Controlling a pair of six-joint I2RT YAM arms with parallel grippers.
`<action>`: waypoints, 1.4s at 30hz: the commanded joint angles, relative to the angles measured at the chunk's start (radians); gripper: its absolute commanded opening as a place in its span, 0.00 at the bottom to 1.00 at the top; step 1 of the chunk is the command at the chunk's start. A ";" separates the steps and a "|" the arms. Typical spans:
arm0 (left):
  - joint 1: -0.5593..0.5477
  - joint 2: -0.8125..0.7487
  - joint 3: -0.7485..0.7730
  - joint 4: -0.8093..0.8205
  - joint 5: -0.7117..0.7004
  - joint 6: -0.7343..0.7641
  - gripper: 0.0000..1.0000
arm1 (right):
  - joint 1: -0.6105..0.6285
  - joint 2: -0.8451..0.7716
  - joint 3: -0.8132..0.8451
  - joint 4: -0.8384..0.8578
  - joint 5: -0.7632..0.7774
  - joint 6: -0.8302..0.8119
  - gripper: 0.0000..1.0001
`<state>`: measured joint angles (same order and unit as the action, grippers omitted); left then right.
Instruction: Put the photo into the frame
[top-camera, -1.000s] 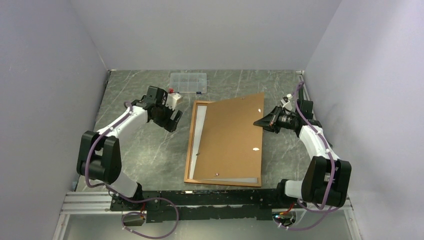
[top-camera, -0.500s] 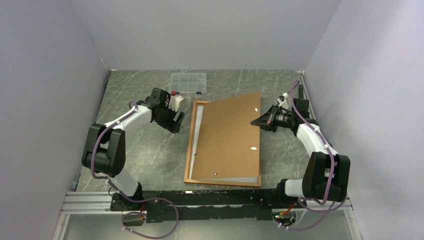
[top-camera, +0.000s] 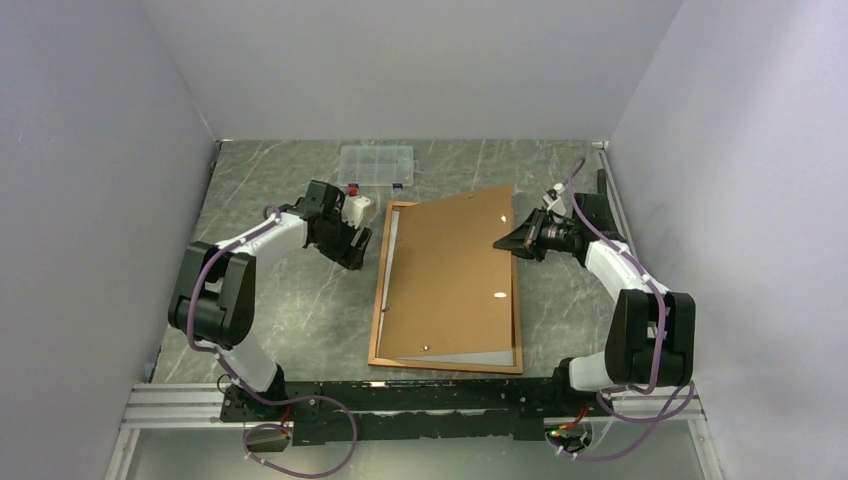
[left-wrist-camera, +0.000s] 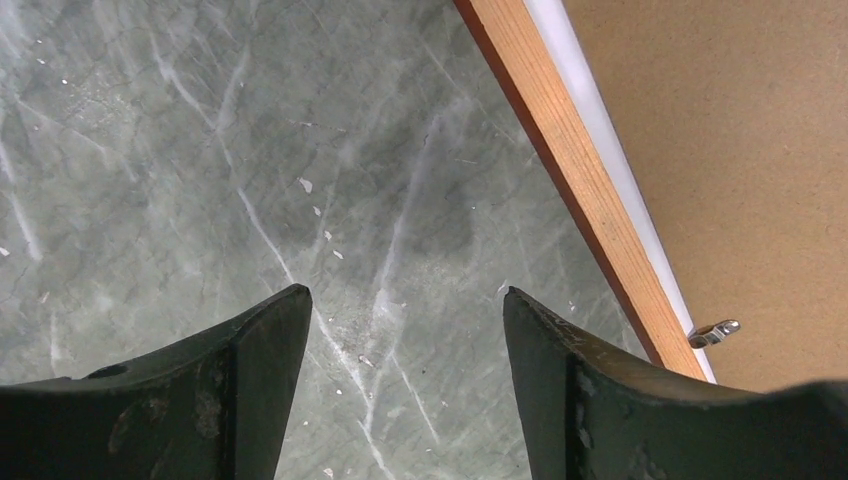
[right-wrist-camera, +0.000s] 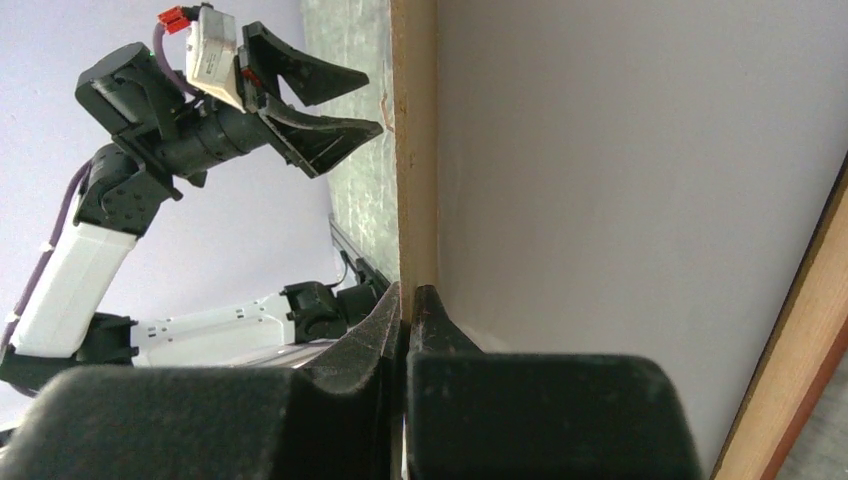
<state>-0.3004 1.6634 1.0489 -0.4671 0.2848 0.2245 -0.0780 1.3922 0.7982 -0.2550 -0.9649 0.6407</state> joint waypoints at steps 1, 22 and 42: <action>-0.005 0.031 -0.007 0.039 0.022 0.026 0.74 | 0.016 0.015 0.058 0.051 -0.044 0.028 0.00; -0.054 0.130 0.026 0.077 0.037 0.024 0.55 | 0.060 0.098 0.101 0.007 0.027 -0.024 0.00; -0.057 0.082 -0.005 0.056 0.028 0.040 0.49 | 0.223 0.128 0.241 -0.295 0.540 -0.099 0.63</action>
<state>-0.3504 1.7718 1.0622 -0.3828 0.2989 0.2497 0.0967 1.5021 0.9779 -0.4919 -0.5571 0.5449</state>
